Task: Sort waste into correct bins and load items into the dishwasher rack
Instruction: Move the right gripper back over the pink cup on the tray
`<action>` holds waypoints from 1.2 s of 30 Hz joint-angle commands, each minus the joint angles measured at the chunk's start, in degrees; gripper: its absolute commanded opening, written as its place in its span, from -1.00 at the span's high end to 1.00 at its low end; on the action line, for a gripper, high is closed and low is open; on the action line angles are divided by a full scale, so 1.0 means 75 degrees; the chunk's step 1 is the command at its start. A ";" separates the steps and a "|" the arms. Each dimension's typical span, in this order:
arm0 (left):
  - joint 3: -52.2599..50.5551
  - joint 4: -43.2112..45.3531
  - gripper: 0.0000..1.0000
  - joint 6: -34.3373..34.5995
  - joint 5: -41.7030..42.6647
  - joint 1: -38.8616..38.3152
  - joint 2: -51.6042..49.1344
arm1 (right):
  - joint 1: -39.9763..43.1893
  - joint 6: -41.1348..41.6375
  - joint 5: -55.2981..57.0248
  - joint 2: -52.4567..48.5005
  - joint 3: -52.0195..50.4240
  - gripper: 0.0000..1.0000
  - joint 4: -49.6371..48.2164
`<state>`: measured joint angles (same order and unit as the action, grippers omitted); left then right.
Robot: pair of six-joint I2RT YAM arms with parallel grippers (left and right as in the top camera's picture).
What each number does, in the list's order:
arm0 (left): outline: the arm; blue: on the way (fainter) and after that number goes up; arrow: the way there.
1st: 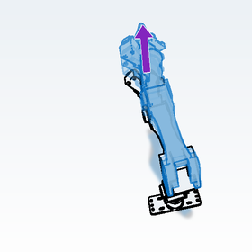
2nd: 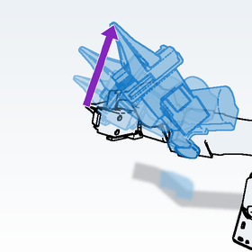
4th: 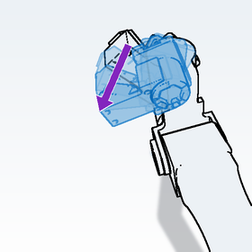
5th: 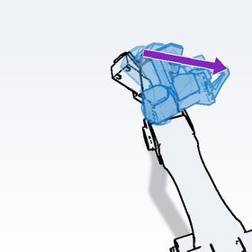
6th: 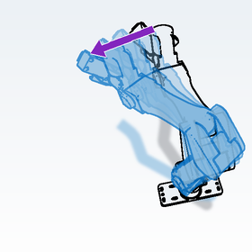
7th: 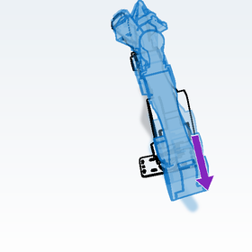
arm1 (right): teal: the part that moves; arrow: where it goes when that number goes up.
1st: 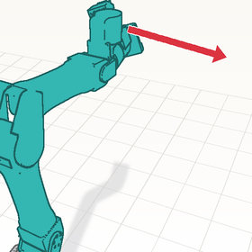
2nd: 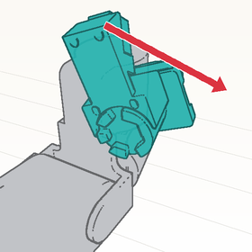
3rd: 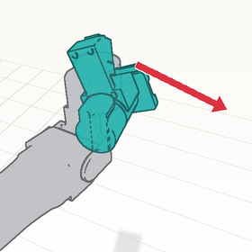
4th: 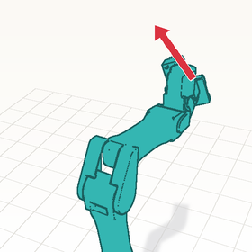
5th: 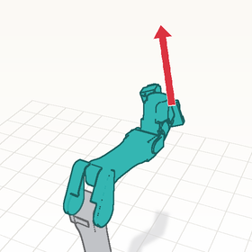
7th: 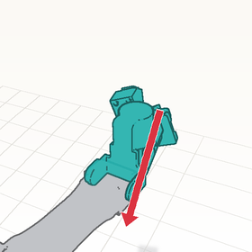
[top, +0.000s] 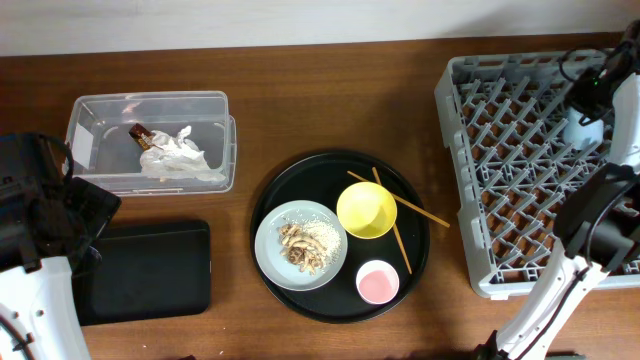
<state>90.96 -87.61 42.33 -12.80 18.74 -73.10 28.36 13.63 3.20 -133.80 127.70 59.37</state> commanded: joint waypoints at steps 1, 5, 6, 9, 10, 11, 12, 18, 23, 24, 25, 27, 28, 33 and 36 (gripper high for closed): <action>-0.0017 -0.0006 -0.98 0.0067 -0.0003 0.0038 0.0093 | 0.0291 0.0195 0.0667 0.0583 0.0090 0.92 0.0373; -0.0017 -0.0006 -0.98 0.0070 -0.0003 0.0038 0.0093 | 0.0455 0.0198 0.0341 0.0839 0.0090 0.92 0.0912; -0.0017 -0.0009 -0.99 0.0067 -0.0003 0.0038 0.0093 | 0.0481 0.0201 0.0055 0.0962 0.0090 0.92 0.1014; -0.0017 -0.0009 -0.99 0.0070 -0.0003 0.0038 0.0093 | 0.0516 0.0256 -0.0198 0.1527 0.0090 0.92 0.1207; -0.0015 -0.0006 -0.99 0.0067 -0.0006 0.0038 0.0093 | 0.0516 0.0256 -0.0198 0.1784 0.0090 0.92 0.1241; -0.0015 -0.0006 -0.99 0.0070 -0.0003 0.0038 0.0093 | 0.0516 0.0254 -0.0233 0.2063 0.0090 0.92 0.1294; -0.0015 -0.0009 -0.99 0.0070 -0.0003 0.0038 0.0093 | 0.0516 0.0254 -0.0353 0.2291 0.0090 0.92 0.1384; -0.0017 -0.0009 -0.99 0.0070 -0.0003 0.0038 0.0093 | 0.0458 -0.1151 -0.4934 0.3593 0.0090 0.76 0.2704; -0.0015 -0.0009 -0.99 0.0067 -0.0003 0.0038 0.0093 | -0.0227 -0.3246 -0.6659 0.4459 0.0090 0.35 0.5062; -0.0015 -0.0009 -0.99 0.0070 -0.0003 0.0038 0.0093 | -0.0388 -0.3124 -0.6443 0.4578 0.0050 0.35 0.5062; -0.0015 -0.0009 -0.99 0.0067 -0.0003 0.0038 0.0093 | -0.0606 -0.2879 -0.6015 0.4750 0.0009 0.35 0.5062; -0.0017 -0.0009 -0.99 0.0070 -0.0003 0.0038 0.0093 | -0.1110 -0.2422 -0.5112 0.5030 0.0009 0.35 0.5062; -0.0015 -0.0009 -0.98 0.0067 -0.0003 0.0038 0.0093 | -0.1355 -0.2244 -0.4709 0.5176 -0.0012 0.34 0.5062; -0.0015 -0.0009 -0.99 0.0067 -0.0003 0.0038 0.0093 | -0.3401 -0.2084 -0.3375 0.6612 -0.1180 -0.97 0.5062; -0.0017 -0.0006 -0.99 0.0067 -0.0003 0.0038 0.0093 | -0.4523 -0.1932 -0.3340 0.7280 -0.2346 -0.97 0.5062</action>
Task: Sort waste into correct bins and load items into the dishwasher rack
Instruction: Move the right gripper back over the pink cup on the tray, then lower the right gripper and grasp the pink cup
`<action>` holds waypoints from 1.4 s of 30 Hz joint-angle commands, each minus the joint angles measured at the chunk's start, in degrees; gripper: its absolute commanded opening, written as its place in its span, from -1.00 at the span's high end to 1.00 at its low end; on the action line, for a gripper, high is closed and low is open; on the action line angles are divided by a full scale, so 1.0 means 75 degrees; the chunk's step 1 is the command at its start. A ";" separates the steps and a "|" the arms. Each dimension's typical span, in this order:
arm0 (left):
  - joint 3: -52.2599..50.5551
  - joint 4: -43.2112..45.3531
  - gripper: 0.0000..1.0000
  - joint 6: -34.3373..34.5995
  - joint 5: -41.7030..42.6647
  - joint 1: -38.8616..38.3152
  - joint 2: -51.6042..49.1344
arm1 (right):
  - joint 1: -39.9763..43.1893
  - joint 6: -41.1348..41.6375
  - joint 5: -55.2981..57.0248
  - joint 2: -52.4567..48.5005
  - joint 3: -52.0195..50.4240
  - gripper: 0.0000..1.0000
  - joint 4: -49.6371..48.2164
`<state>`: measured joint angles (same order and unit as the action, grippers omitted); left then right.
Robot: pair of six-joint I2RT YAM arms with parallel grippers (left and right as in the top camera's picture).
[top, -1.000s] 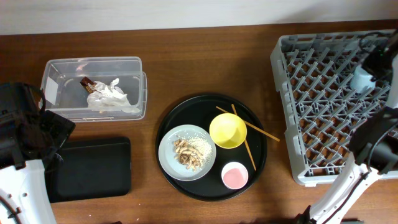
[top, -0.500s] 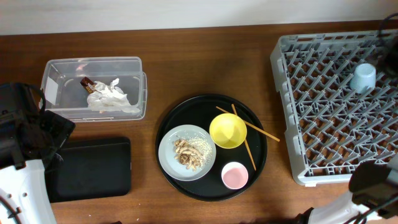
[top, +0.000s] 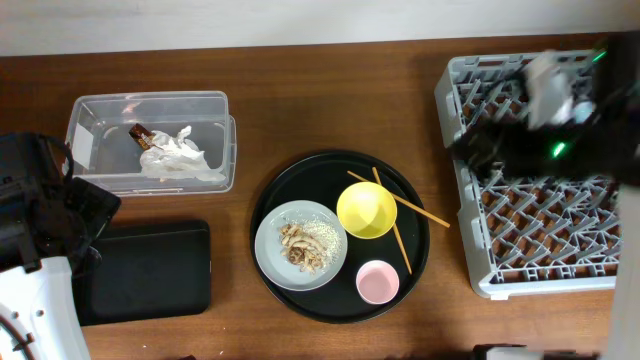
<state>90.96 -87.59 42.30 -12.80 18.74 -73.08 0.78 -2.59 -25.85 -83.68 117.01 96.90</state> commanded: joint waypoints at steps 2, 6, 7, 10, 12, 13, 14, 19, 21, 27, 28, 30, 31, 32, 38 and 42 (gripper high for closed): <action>-0.0015 -0.0009 -0.99 0.0073 -0.0003 0.0038 0.0090 | -0.1431 0.0274 0.0370 0.0831 -0.1655 -0.97 0.0055; -0.0015 -0.0012 -0.99 0.0073 -0.0003 0.0038 0.0090 | -0.2460 0.0271 -0.0361 0.0883 -0.3191 -0.97 -0.0058; -0.0015 -0.0009 -0.99 0.0073 -0.0003 0.0038 0.0090 | -0.2696 0.0274 -0.0449 0.0863 -0.3634 -0.98 -0.0265; -0.0015 -0.0012 -0.99 0.0070 -0.0003 0.0038 0.0090 | -0.3325 0.1163 -0.0452 0.0851 -0.5065 -1.00 -0.1358; -0.0015 -0.0012 -0.99 0.0073 -0.0003 0.0038 0.0090 | -0.3678 0.1938 0.0003 0.0816 -0.5901 -0.89 -0.2224; -0.0015 -0.0012 -0.99 0.0070 -0.0006 0.0038 0.0090 | -0.3847 0.2567 0.0501 0.0766 -0.6242 -0.81 -0.2553; -0.0015 -0.0012 -0.99 0.0070 -0.0003 0.0038 0.0090 | -0.3963 0.3040 0.0880 0.0705 -0.6458 -0.71 -0.2739; -0.0015 -0.0012 -0.99 0.0073 -0.0003 0.0038 0.0090 | -0.4774 0.3835 0.1478 0.0152 -0.6977 -0.53 -0.3529; -0.0015 -0.0012 -0.99 0.0070 -0.0006 0.0038 0.0090 | -0.5141 0.4092 0.1740 0.0006 -0.6974 -0.53 -0.3789; -0.0015 -0.0012 -0.99 0.0073 -0.0003 0.0038 0.0090 | -0.6062 0.4736 0.2346 -0.0047 -0.7006 -0.52 -0.4118; -0.0015 -0.0012 -0.99 0.0073 -0.0003 0.0038 0.0090 | -0.6149 0.4934 0.2503 -0.0047 -0.7050 -0.50 -0.4127; -0.0017 -0.0009 -0.99 0.0073 -0.0003 0.0038 0.0090 | -0.6321 0.5269 0.2873 -0.0050 -0.7178 -0.42 -0.4191; -0.0015 -0.0012 -0.99 0.0070 -0.0003 0.0038 0.0090 | -0.6406 0.5353 0.2943 -0.0052 -0.7257 -0.39 -0.4281; -0.0015 -0.0012 -0.99 0.0073 -0.0003 0.0038 0.0090 | -0.6475 0.5359 0.2940 -0.0055 -0.7321 -0.34 -0.4433; -0.0015 -0.0012 -0.99 0.0073 -0.0003 0.0038 0.0090 | -0.6764 0.5476 0.3144 -0.0172 -0.7431 -0.17 -0.5068; -0.0015 -0.0012 -0.99 0.0073 -0.0003 0.0038 0.0090 | -0.6854 0.5770 0.3398 -0.0743 -0.7431 0.06 -0.5097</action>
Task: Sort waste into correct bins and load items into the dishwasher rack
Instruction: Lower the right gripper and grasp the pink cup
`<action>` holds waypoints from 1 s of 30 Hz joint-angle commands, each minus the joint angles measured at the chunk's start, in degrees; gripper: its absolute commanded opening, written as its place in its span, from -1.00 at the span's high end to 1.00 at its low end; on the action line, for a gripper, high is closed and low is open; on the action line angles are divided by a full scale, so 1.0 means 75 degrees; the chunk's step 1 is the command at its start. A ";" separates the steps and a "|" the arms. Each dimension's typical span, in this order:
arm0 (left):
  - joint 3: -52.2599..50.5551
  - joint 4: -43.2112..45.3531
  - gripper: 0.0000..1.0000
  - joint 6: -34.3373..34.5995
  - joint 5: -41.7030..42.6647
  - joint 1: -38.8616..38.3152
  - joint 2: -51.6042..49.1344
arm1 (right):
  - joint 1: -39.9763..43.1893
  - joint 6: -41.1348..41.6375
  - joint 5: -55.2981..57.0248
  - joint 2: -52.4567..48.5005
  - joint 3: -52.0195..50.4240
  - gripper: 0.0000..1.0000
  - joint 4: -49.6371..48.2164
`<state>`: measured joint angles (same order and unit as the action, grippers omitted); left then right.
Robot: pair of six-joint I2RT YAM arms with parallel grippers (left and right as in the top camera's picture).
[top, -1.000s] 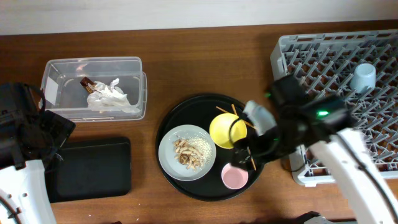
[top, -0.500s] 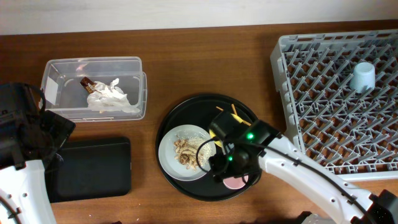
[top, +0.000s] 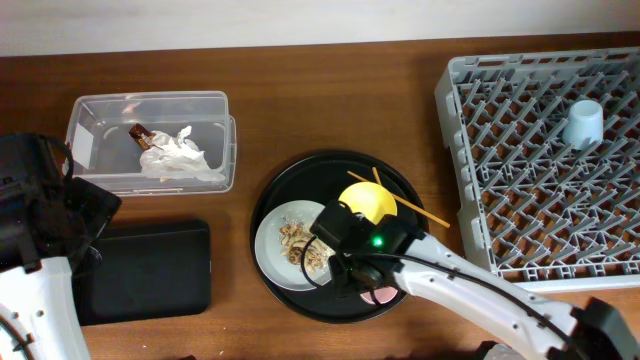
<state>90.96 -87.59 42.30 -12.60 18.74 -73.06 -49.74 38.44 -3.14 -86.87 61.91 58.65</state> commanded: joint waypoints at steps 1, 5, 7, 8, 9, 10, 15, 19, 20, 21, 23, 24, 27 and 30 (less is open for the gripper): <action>-0.0015 -0.0012 -0.99 0.0073 -0.0029 0.0038 0.0087 | -0.0169 0.0376 0.0481 -0.0513 -0.0085 0.10 0.0044; -0.0015 -0.0012 -0.99 0.0073 -0.0029 0.0038 0.0087 | -0.0172 0.0498 0.0490 -0.0714 -0.0085 0.16 0.0090; -0.0017 -0.0012 -0.99 0.0070 -0.0029 0.0038 0.0087 | -0.0175 0.0545 0.0478 -0.0708 -0.0061 0.20 0.0096; -0.0015 -0.0009 -0.99 0.0073 -0.0029 0.0038 0.0087 | -0.0172 0.0545 0.0478 -0.0702 -0.0044 0.22 0.0125; -0.0015 -0.0012 -0.99 0.0070 -0.0029 0.0038 0.0087 | -0.0172 0.0545 0.0475 -0.0702 -0.0032 0.29 0.0140; -0.0017 -0.0012 -0.99 0.0070 -0.0029 0.0038 0.0087 | -0.0172 0.0545 0.0437 -0.0702 -0.0015 0.36 0.0154; -0.0015 -0.0012 -0.98 0.0073 -0.0029 0.0038 0.0087 | -0.0166 0.0542 0.0181 -0.0702 0.0032 0.61 0.0210; -0.0017 -0.0012 -0.99 0.0073 -0.0029 0.0038 0.0087 | -0.0166 0.0542 -0.0111 -0.0697 0.0178 0.92 0.0338; -0.0015 -0.0012 -0.99 0.0073 -0.0029 0.0038 0.0087 | -0.0166 0.0542 -0.0137 -0.0697 0.0221 0.92 0.0370; -0.0015 -0.0012 -0.99 0.0073 -0.0029 0.0038 0.0087 | -0.0166 0.0542 -0.0154 -0.0697 0.0294 0.92 0.0452; -0.0015 -0.0012 -0.99 0.0073 -0.0029 0.0038 0.0087 | -0.0166 0.0542 -0.0160 -0.0697 0.0495 0.92 0.0705; -0.0015 -0.0012 -0.99 0.0073 -0.0029 0.0038 0.0087 | -0.0149 0.0533 -0.0149 -0.0694 0.0755 0.92 0.1049; -0.0015 -0.0009 -0.99 0.0070 -0.0032 0.0038 0.0087 | 0.0102 0.0434 -0.0032 -0.0629 0.1632 0.92 0.2014; -0.0017 -0.0009 -0.99 0.0070 -0.0029 0.0038 0.0087 | 0.0679 -0.0469 0.0085 -0.0460 0.2780 0.92 0.2766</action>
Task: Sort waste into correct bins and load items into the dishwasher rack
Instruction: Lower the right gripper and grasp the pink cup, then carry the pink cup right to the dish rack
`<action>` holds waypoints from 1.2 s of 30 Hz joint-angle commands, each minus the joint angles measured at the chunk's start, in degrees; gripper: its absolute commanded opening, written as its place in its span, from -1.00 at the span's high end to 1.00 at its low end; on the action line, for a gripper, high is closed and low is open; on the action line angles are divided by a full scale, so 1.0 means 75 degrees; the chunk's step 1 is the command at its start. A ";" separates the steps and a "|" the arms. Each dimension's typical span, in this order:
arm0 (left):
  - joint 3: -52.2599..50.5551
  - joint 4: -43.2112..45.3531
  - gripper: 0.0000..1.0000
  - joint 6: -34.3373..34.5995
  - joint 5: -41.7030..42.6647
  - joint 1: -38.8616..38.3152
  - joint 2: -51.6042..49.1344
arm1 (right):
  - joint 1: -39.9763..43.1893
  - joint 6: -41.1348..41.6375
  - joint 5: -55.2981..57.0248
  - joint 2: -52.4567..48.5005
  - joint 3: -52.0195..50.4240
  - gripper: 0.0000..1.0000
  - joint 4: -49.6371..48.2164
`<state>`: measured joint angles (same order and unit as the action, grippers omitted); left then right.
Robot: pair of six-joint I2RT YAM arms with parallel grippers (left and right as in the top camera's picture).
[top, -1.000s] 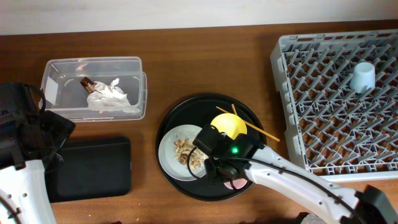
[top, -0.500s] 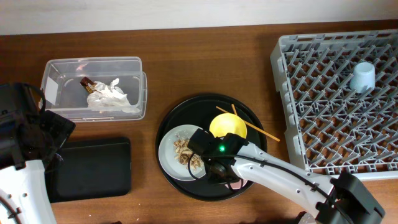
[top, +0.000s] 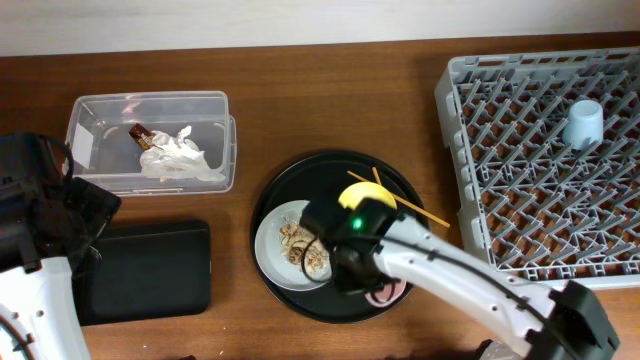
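Observation:
A round black tray (top: 272,192) holds a grey plate (top: 278,245) with food scraps (top: 295,238), a yellow bowl (top: 362,190), chopsticks (top: 425,213) and a pink cup (top: 388,296). The cup is mostly covered by my right arm. My right gripper (top: 320,253) hangs over the plate's right edge beside the scraps, and its fingers cannot be made out. The grey dishwasher rack (top: 520,170) on the right holds a pale blue cup (top: 583,122). My left arm (top: 40,210) stays at the left edge, its fingers hidden.
A clear plastic bin (top: 150,103) at the upper left holds crumpled tissue (top: 180,158) and a brown wrapper (top: 143,134). A flat black bin (top: 150,270) lies below it, next to my left arm. Bare wooden table lies between tray and rack.
My right gripper has shifted a little left and up, from the tray's lower middle onto the plate's right edge. It now covers more of the pink cup and yellow bowl. The left arm is unchanged.
My right gripper was first at the rack's far right, by the pale blue cup. Then it was a blur across the rack's top. Later the cup stood alone in the rack with the arm over the tray, and now the gripper is at the plate.

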<state>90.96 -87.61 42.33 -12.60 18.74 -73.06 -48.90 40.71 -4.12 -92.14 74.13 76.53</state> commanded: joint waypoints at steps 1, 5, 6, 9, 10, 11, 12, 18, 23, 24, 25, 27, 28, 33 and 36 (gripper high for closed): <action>-0.0017 -0.0009 -0.99 0.0070 -0.0029 0.0038 0.0087 | 0.0912 -0.1224 0.0254 0.0323 0.1670 0.92 0.0586; -0.0015 -0.0009 -0.99 0.0067 -0.0029 0.0038 0.0087 | 0.2987 -0.2553 0.0134 0.0475 0.3599 0.92 0.1163; -0.0015 -0.0009 -0.99 0.0070 -0.0029 0.0038 0.0087 | 0.3710 -0.2844 -0.0204 0.0475 0.4013 0.92 0.1209; -0.0015 -0.0009 -0.98 0.0067 -0.0029 0.0038 0.0087 | 0.5980 -0.3963 -0.1311 0.0475 0.4599 0.92 0.0941; -0.0017 -0.0009 -0.99 0.0070 -0.0029 0.0038 0.0087 | 0.6566 -0.4176 -0.1495 0.0475 0.4602 0.92 0.0781; -0.0015 -0.0009 -0.98 0.0067 -0.0029 0.0038 0.0087 | 0.7210 -0.4357 -0.1667 0.0455 0.4596 0.92 0.0612; -0.0017 -0.0009 -0.99 0.0070 -0.0029 0.0038 0.0087 | 0.7947 -0.4616 -0.1915 0.0382 0.4596 0.92 0.0385; -0.0015 -0.0009 -0.99 0.0067 -0.0029 0.0038 0.0087 | 1.1048 -0.5467 -0.4284 -0.0498 0.4590 0.92 -0.1116; -0.0015 -0.0009 -0.99 0.0067 -0.0029 0.0038 0.0087 | 1.2289 -0.5595 -0.5861 -0.2136 0.4590 0.92 -0.2393; -0.0015 -0.0009 -0.99 0.0070 -0.0029 0.0038 0.0087 | 1.2467 -0.5595 -0.6237 -0.2503 0.4590 0.92 -0.2652; -0.0015 -0.0006 -0.98 0.0070 -0.0029 0.0038 0.0087 | 1.2642 -0.5595 -0.6697 -0.2871 0.4590 0.92 -0.2888; -0.0015 -0.0009 -0.99 0.0070 -0.0032 0.0038 0.0087 | 1.2922 -0.5595 -0.7603 -0.3439 0.4590 0.92 -0.3281; -0.0017 -0.0009 -0.99 0.0070 -0.0029 0.0038 0.0087 | 1.3091 -0.5598 -0.8276 -0.3777 0.4590 0.92 -0.3555; -0.0015 -0.0009 -0.99 0.0067 -0.0032 0.0038 0.0087 | 1.3610 -0.5555 -1.1307 -0.5184 0.4590 0.92 -0.4884; -0.0017 -0.0009 -0.99 0.0067 -0.0029 0.0038 0.0087 | 1.3677 -0.5307 -1.1307 -0.5692 0.4590 0.92 -0.4887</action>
<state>90.96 -87.61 42.30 -12.60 18.74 -73.06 53.36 -0.05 -80.20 -131.15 107.85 39.77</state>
